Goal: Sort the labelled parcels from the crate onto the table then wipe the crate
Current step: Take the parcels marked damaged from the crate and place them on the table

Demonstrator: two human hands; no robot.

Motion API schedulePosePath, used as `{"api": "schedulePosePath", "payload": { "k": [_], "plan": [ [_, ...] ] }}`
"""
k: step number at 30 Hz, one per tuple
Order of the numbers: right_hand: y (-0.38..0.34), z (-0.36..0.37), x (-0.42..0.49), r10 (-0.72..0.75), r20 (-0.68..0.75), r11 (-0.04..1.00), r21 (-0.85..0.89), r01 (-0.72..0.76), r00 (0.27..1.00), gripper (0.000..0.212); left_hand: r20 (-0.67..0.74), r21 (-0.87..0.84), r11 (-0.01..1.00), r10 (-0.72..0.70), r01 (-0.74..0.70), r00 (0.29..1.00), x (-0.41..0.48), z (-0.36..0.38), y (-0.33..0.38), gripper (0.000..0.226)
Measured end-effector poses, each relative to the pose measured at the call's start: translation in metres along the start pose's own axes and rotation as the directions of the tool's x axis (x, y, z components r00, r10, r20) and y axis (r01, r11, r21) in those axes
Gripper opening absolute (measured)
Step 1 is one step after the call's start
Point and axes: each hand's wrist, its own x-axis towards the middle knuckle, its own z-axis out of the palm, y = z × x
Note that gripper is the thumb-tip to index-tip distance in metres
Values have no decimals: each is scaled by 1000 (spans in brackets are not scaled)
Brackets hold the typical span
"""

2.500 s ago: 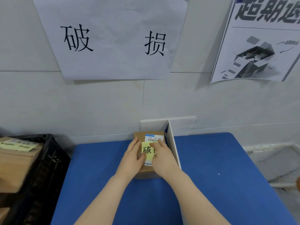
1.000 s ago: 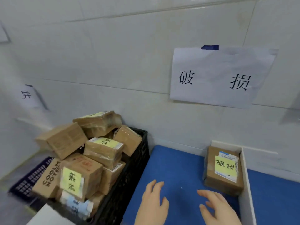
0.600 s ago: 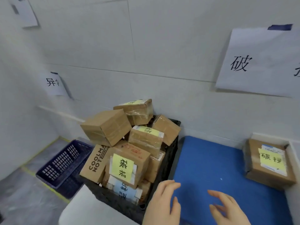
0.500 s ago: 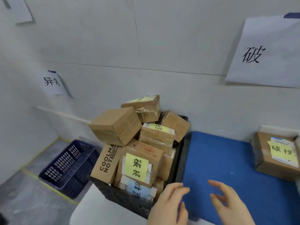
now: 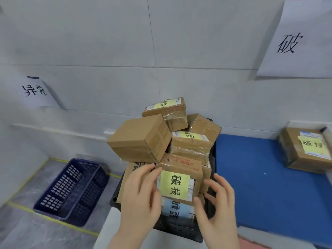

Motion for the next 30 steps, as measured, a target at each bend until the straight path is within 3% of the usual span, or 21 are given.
{"api": "schedulePosePath", "payload": {
  "k": [5, 10, 19, 24, 30],
  "plan": [
    [13, 30, -16, 68, -7, 997, 29, -68, 998, 84, 68, -97, 987, -125, 132, 990, -12, 16, -6, 41],
    [18, 33, -16, 55, 5, 998, -22, -55, 998, 67, 141, -184, 969, -140, 164, 980, -23, 25, 1, 48],
    [17, 13, -12, 57, -101, 998, 28, -54, 993, 56, 96, -188, 980, -51, 68, 994, -31, 29, 24, 46],
    [18, -6, 3, 41, -51, 999, 23, -40, 998, 47, 88, -222, 970, -78, 96, 993, -37, 36, 32, 41],
    [25, -18, 27, -34, 78, 995, -94, 41, 996, 39, 222, -202, 967, -111, 157, 969, -52, 43, 20, 38]
  ]
}}
